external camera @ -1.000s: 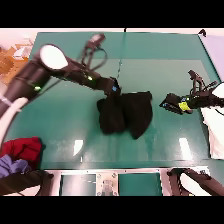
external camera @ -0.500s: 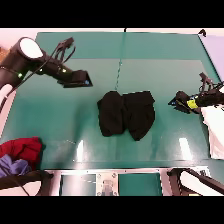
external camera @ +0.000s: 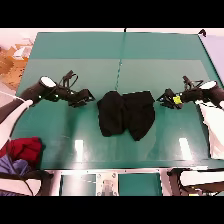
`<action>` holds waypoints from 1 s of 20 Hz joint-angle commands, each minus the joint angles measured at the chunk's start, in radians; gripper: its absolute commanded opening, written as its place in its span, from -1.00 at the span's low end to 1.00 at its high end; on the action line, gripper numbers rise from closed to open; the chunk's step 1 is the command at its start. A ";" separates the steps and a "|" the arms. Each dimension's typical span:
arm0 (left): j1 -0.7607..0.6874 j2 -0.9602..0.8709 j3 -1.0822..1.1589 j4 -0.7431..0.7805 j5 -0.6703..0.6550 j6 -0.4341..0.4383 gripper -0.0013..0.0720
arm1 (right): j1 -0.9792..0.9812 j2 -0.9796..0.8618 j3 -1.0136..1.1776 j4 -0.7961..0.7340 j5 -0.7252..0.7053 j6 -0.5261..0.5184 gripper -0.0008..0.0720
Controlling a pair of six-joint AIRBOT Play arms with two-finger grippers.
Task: Fold the shirts.
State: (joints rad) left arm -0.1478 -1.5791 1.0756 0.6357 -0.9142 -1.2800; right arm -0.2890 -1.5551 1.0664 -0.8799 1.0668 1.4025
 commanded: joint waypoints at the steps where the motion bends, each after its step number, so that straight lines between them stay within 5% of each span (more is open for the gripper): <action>1: -0.015 -0.100 -0.031 -0.290 0.072 0.154 0.97 | 0.034 -0.127 0.101 0.035 -0.013 -0.027 0.11; 4: -0.097 -0.123 -0.031 -0.297 0.140 0.187 0.97 | 0.075 -0.207 0.174 0.035 -0.012 -0.027 0.11; 7: -0.134 -0.124 -0.031 -0.295 0.182 0.230 -0.52 | 0.114 -0.241 0.196 0.035 -0.012 -0.027 0.11; 8: -0.127 -0.124 -0.030 -0.297 0.178 0.242 -0.89 | 0.126 -0.243 0.196 0.035 -0.012 -0.027 -0.06; 10: -0.100 -0.124 -0.016 -0.293 0.149 0.241 -0.89 | 0.145 -0.243 0.198 0.035 -0.012 -0.028 -0.39; 11: -0.082 -0.124 0.003 -0.291 0.109 0.241 -0.89 | 0.150 -0.243 0.202 0.036 -0.011 -0.039 -0.79; 12: -0.064 -0.124 0.030 -0.290 0.066 0.242 -0.89 | 0.153 -0.243 0.209 0.042 -0.003 -0.052 -0.94; 17: 0.002 -0.068 0.277 -0.250 -0.152 0.230 -0.89 | 0.130 -0.225 0.398 0.100 0.187 -0.052 -0.94; 20: 0.002 0.023 0.465 -0.095 -0.216 0.150 -0.89 | 0.111 -0.139 0.563 0.103 0.276 -0.030 -0.94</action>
State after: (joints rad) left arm -0.1570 -1.6203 1.3876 0.4290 -1.0355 -1.0702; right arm -0.1612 -1.7515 1.4960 -0.8059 1.2346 1.3540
